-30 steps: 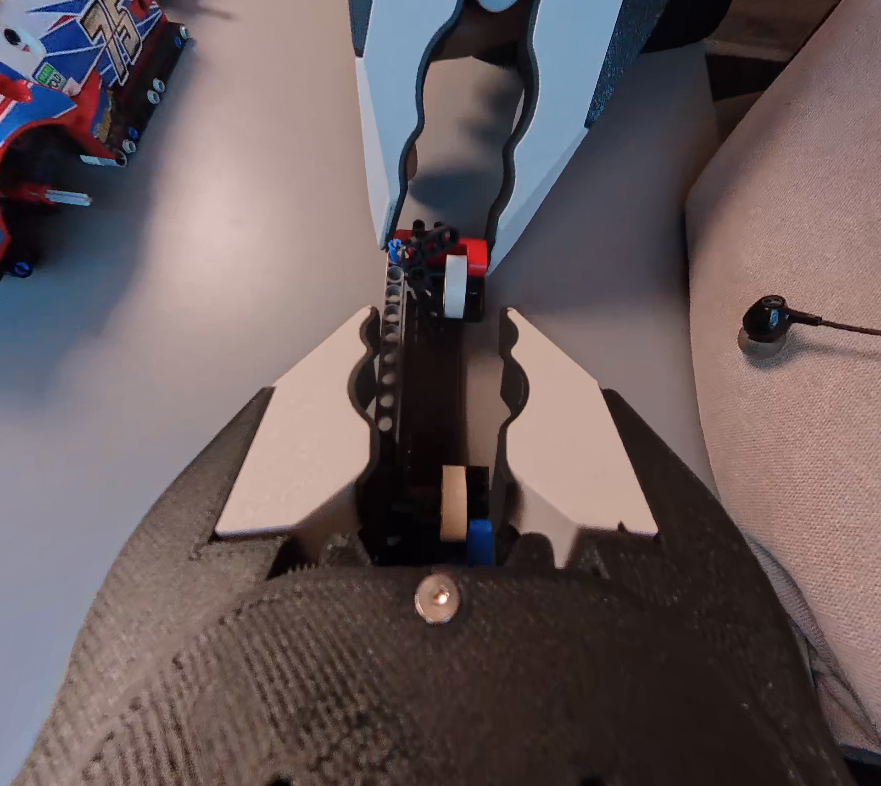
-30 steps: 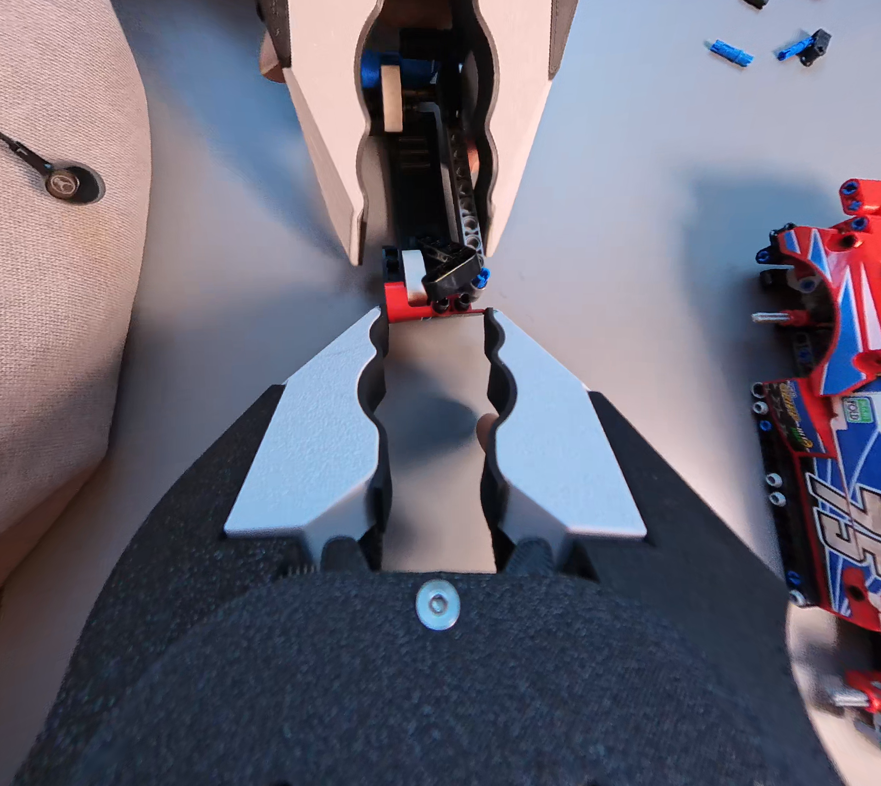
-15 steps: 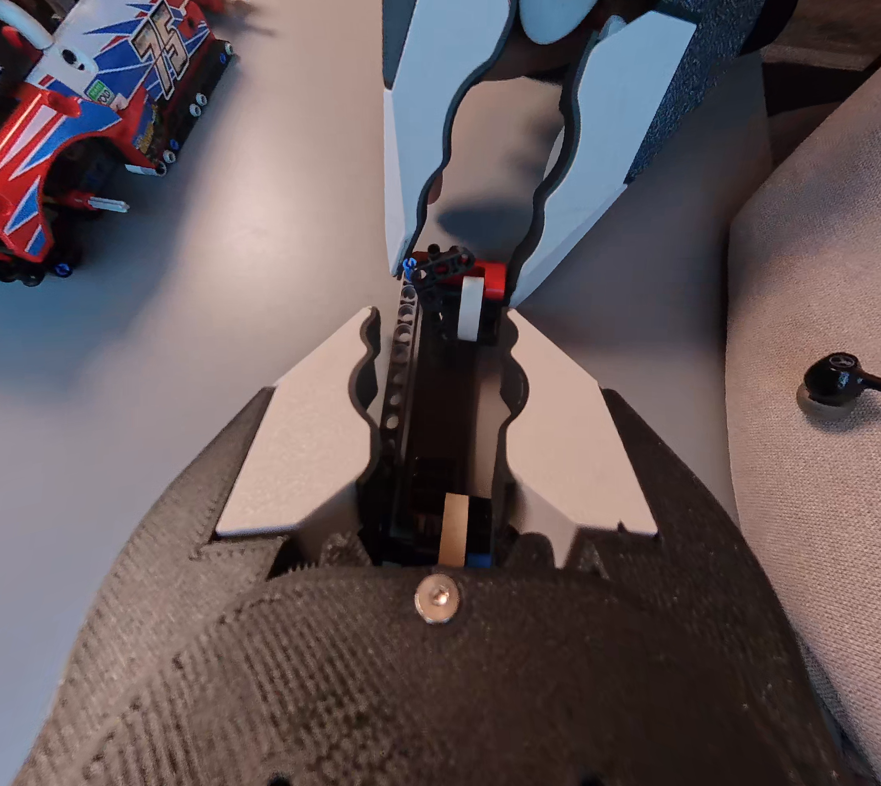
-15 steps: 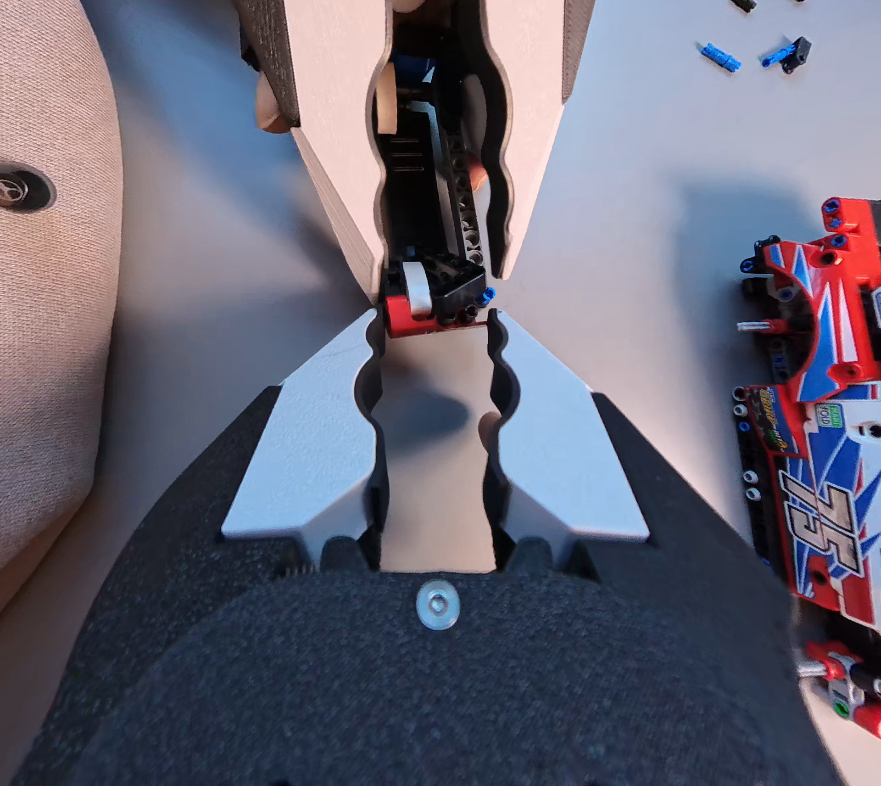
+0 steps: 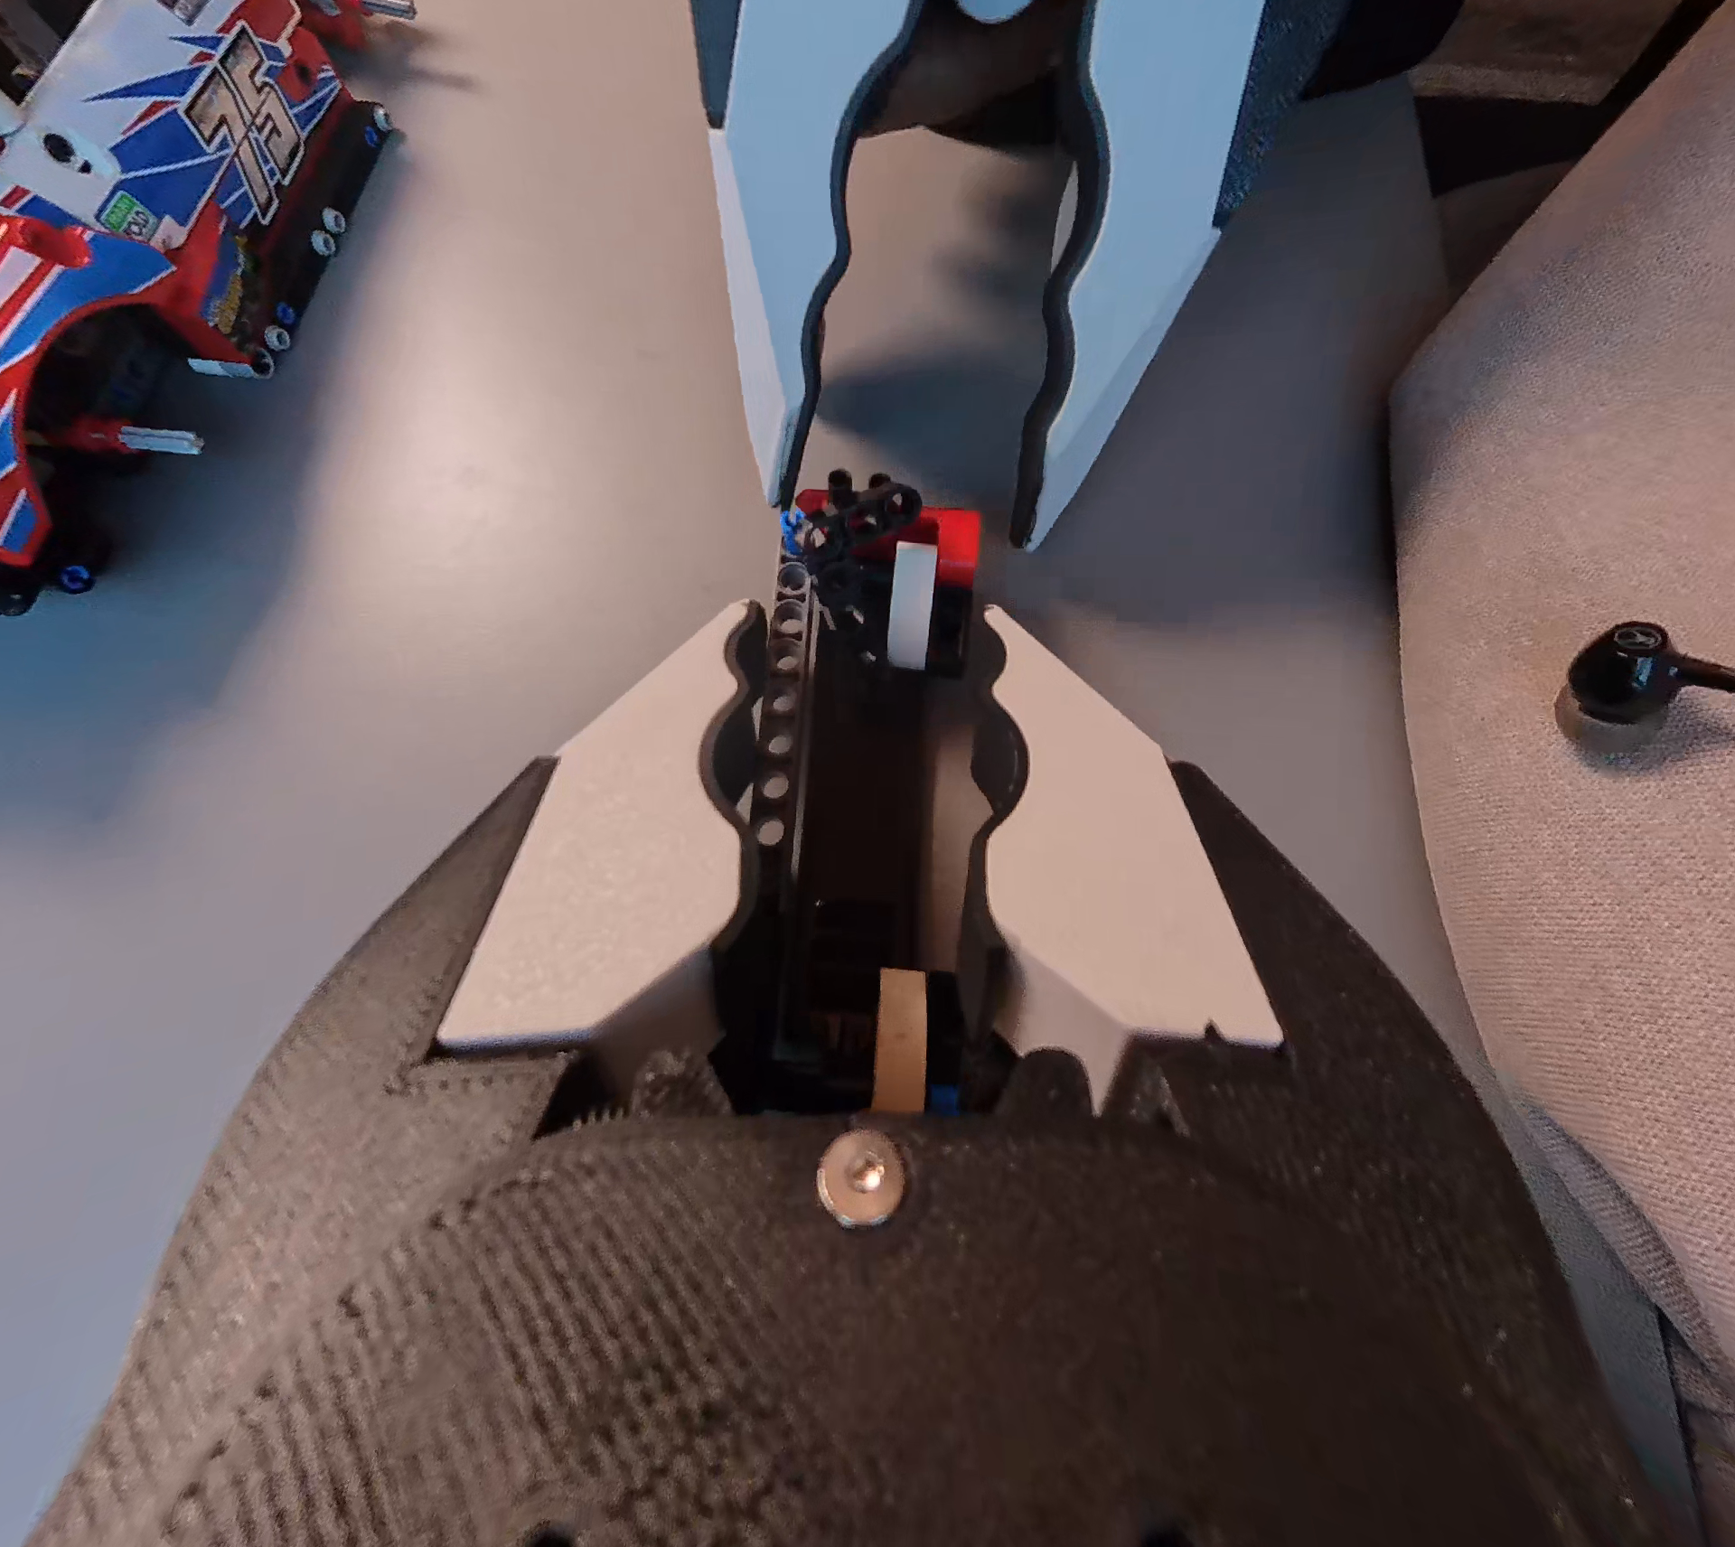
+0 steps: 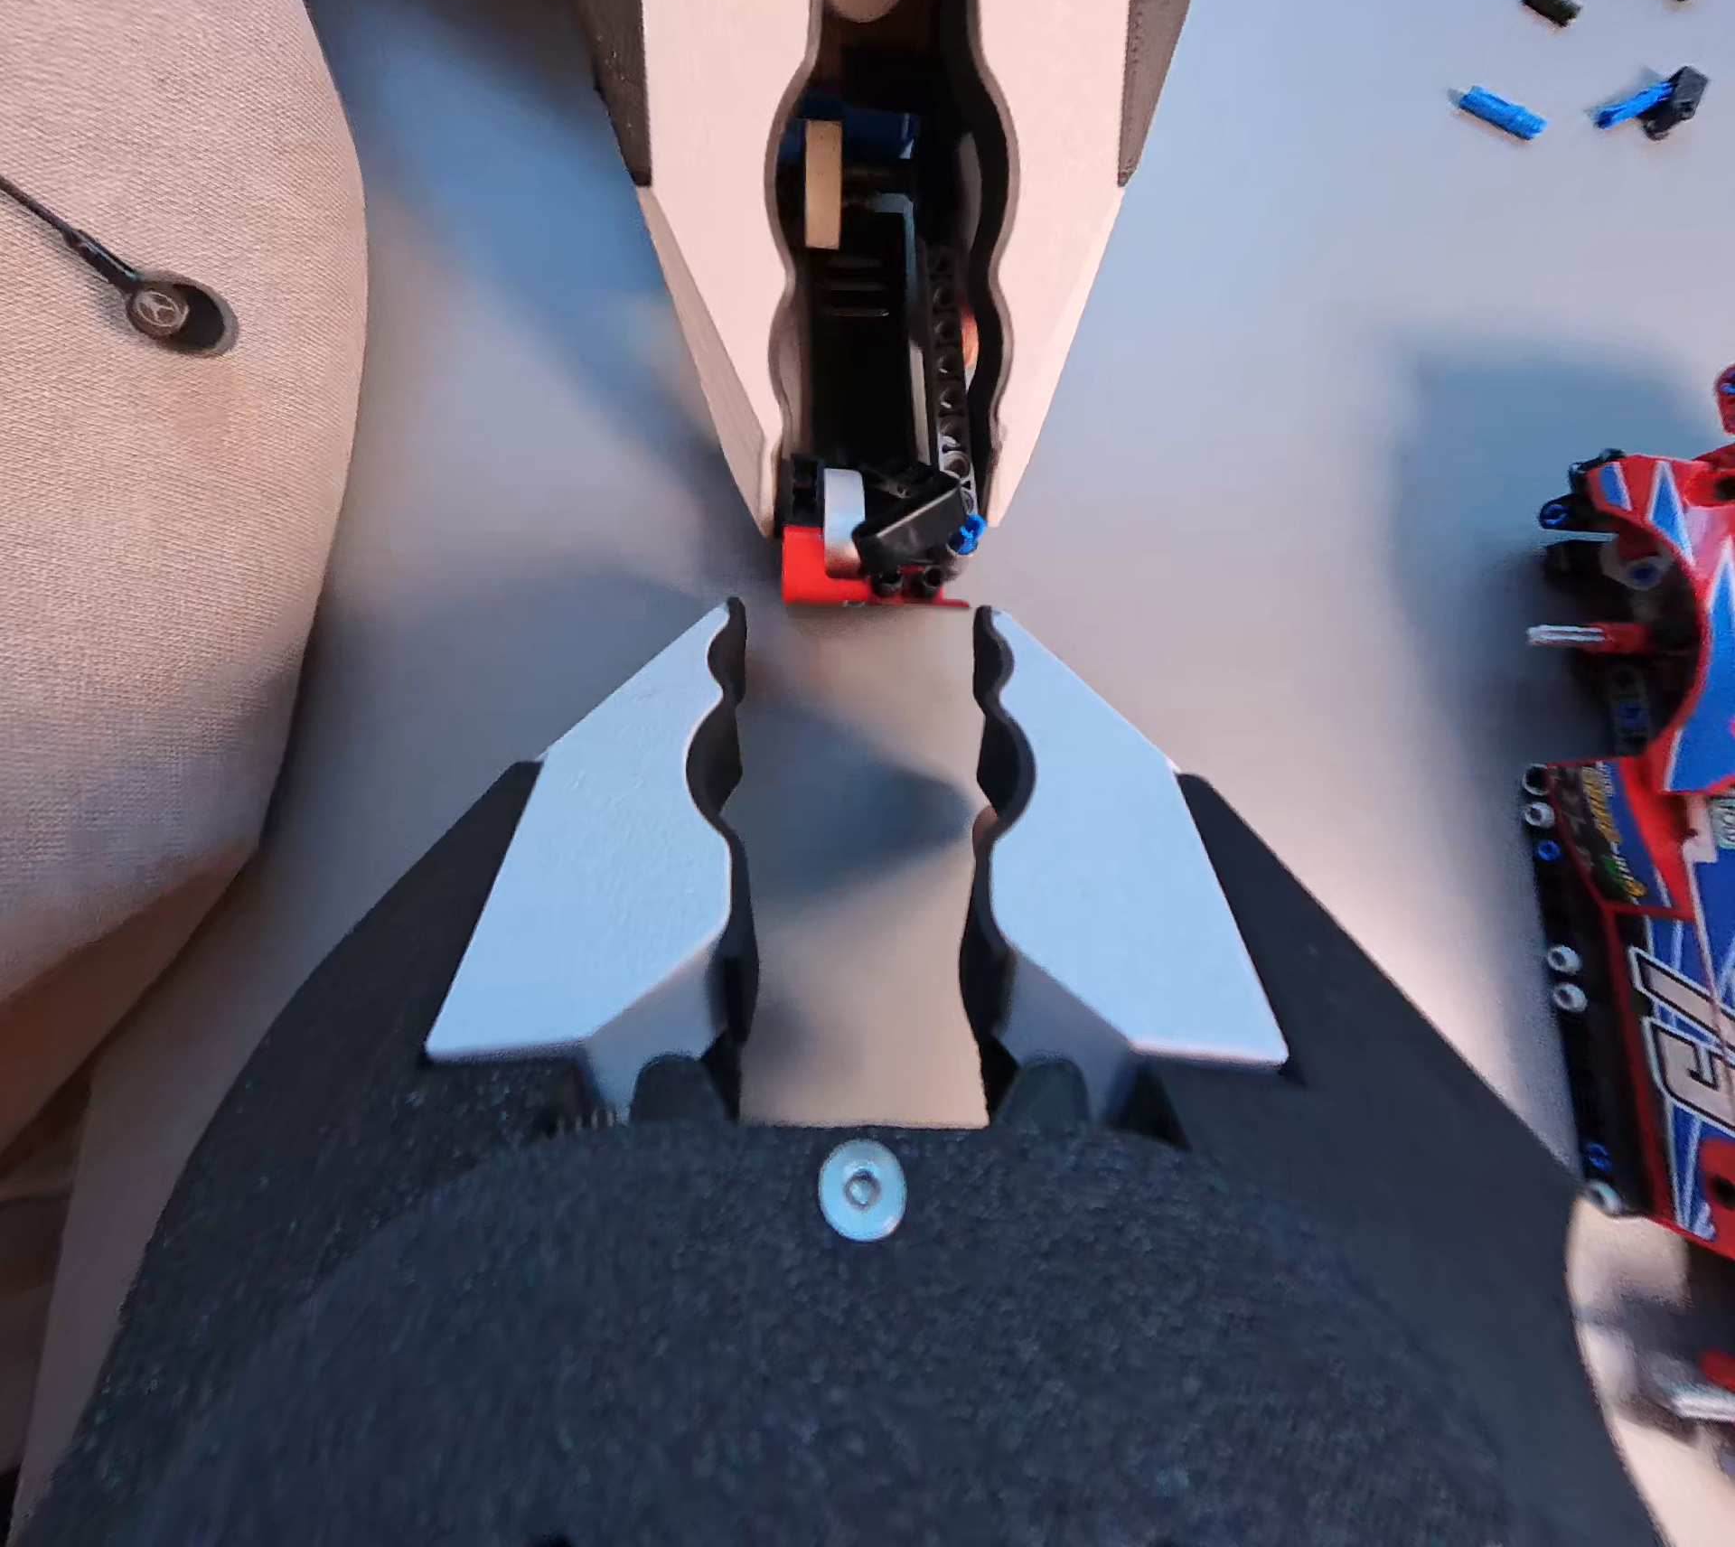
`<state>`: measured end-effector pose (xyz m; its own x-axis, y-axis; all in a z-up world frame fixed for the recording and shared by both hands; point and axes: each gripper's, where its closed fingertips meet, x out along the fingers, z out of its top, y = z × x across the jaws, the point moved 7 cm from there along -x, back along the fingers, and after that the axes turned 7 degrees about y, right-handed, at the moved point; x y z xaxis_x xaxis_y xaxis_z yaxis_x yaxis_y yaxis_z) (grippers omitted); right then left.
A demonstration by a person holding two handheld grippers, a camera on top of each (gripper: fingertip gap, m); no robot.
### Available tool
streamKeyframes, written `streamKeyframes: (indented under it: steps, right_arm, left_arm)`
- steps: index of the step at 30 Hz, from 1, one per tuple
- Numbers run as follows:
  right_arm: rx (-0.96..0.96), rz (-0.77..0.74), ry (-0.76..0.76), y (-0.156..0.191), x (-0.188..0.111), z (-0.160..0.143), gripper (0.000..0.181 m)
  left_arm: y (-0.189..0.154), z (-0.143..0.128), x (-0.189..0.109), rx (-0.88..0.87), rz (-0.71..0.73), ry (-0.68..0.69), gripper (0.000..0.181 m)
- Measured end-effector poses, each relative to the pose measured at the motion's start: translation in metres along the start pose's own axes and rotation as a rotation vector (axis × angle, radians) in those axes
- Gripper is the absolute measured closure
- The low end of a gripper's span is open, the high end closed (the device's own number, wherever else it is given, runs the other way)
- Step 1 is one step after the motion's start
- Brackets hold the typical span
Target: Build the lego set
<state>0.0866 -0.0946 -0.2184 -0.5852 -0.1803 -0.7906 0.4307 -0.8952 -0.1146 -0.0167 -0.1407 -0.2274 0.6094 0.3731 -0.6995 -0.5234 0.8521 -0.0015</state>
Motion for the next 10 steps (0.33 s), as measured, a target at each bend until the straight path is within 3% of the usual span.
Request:
streamKeyframes:
  steps: [1,10]
  right_arm:
    - [0.004,0.013,-0.003,-0.0013,-0.0004,0.0003,0.138]
    - [0.017,-0.009,0.014,-0.0006,0.0034,0.0063,0.145]
  left_arm:
    - [-0.0001,0.0000,-0.0001,0.007,-0.008,0.000,0.140]
    - [0.0009,-0.0008,-0.0021,-0.044,-0.013,-0.003,0.135]
